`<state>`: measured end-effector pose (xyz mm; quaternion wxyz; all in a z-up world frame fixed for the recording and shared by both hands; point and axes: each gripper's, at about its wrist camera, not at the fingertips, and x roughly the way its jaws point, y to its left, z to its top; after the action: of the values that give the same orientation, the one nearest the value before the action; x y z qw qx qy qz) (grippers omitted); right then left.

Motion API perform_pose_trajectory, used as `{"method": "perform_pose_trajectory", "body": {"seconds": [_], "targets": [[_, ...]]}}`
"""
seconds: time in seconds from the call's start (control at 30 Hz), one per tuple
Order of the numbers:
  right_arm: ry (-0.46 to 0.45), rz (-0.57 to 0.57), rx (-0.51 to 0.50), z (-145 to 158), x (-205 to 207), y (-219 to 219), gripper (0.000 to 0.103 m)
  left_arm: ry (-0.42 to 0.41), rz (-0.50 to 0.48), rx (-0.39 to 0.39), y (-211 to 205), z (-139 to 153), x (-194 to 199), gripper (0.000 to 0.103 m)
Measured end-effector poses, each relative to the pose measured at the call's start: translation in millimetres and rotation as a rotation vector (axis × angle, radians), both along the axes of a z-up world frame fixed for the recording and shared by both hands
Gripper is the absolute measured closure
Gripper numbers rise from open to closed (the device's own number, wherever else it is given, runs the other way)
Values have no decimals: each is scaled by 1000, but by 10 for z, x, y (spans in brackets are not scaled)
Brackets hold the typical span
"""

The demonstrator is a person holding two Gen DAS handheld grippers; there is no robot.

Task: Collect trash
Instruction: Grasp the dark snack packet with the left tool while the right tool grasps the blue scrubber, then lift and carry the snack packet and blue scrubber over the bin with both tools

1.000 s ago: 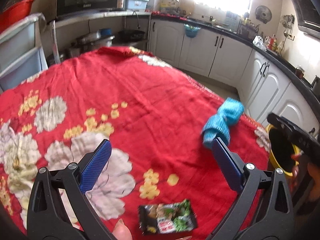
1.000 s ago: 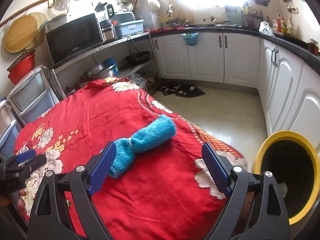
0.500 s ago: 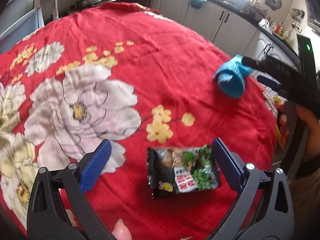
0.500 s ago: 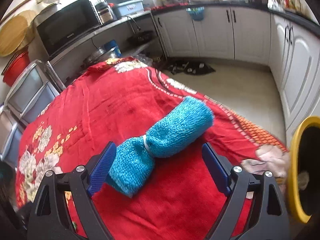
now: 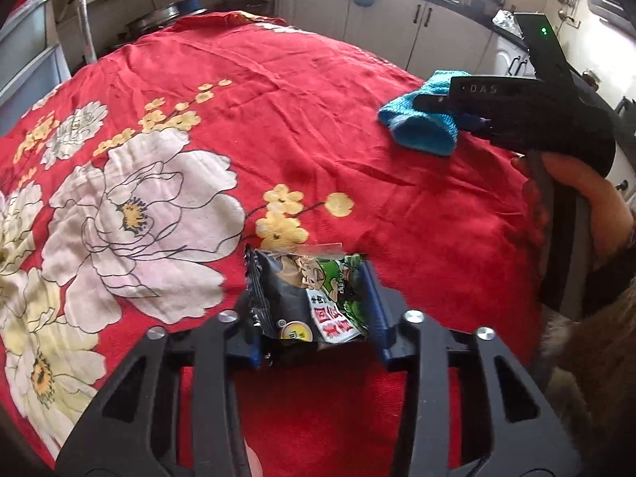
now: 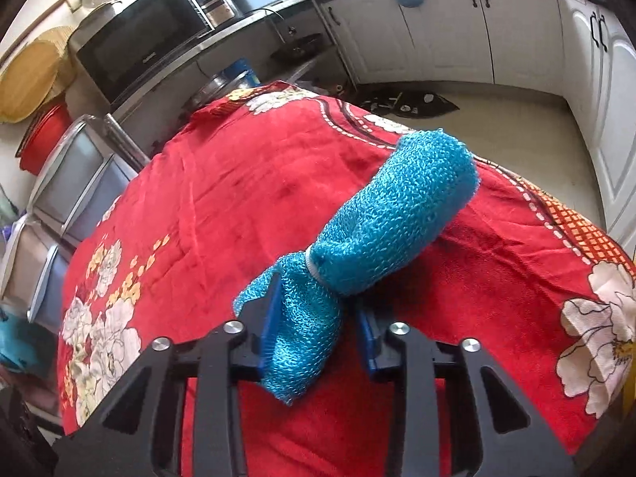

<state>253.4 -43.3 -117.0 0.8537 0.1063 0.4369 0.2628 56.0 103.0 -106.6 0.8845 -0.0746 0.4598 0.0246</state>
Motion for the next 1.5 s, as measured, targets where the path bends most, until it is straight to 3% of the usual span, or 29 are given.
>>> {"method": "perform_pose_trajectory", "body": {"seconds": [0.2,0.3,1.07,1.5], "targets": [[-44,-2,-10,94,-176,-134,74,-14,-33,-40,-65,74,25,93],[-71,-5,-12,153,-276,-240,74,-27,-54,-51,-138,129,45,95],[-148,-253,10,467,-768,-1784,74,-169,-286,-37,-1165,602,667,96],[-190,-376,-22,586,-991,-2397,74,-224,-390,-47,-1715,791,891,96]]}}
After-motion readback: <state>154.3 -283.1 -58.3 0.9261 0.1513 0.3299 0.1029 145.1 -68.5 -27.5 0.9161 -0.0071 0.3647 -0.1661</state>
